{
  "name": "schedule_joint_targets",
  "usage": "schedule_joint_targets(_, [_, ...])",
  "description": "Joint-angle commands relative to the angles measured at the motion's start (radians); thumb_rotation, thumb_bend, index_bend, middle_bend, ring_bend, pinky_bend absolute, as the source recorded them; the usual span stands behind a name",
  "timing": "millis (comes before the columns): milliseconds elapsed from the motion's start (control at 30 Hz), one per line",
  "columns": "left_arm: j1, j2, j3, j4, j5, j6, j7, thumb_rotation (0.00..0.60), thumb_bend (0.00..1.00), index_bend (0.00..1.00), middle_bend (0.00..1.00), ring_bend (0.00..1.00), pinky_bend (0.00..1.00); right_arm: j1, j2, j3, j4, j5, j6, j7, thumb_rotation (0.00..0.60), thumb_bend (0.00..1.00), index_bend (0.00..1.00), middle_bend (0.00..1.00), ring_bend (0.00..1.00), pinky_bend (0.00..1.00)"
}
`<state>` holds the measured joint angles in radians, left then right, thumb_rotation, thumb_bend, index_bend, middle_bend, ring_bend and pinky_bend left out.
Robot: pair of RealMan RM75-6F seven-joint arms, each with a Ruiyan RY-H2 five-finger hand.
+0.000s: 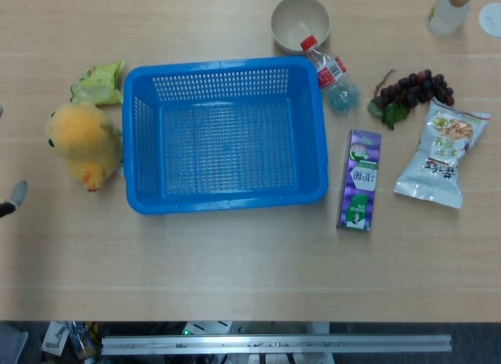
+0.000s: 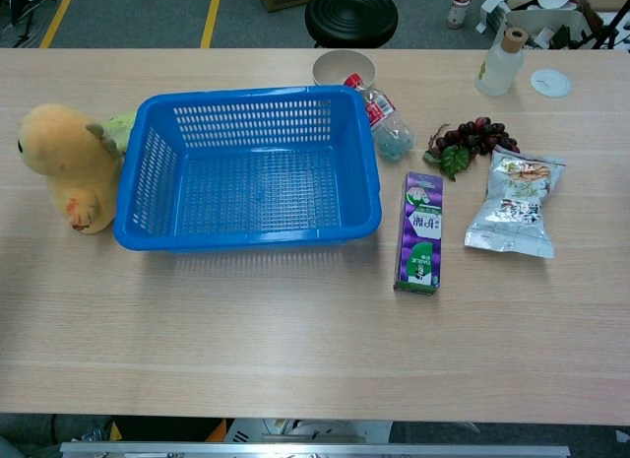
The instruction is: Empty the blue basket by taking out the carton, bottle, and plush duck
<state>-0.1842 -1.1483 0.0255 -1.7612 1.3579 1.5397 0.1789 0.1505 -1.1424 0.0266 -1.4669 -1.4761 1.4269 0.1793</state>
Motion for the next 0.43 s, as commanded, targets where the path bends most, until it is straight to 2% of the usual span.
schedule_joint_targets(33, [0.025, -0.01, 0.009, -0.005, 0.015, 0.022, 0.012, 0.6, 0.24, 0.0, 0.01, 0.0, 0.17, -0.011, 0.01, -0.007, -0.008, -0.009, 0.002, 0.005, 0.6, 0.32, 0.07, 0.27, 0.2, 0.44])
schedule_joint_targets(433, [0.08, -0.019, 0.008, -0.008, 0.065, 0.058, 0.033, 0.6, 0.24, 0.0, 0.01, 0.0, 0.17, -0.038, 0.032, -0.011, -0.035, -0.024, 0.02, 0.02, 0.6, 0.32, 0.07, 0.27, 0.2, 0.44])
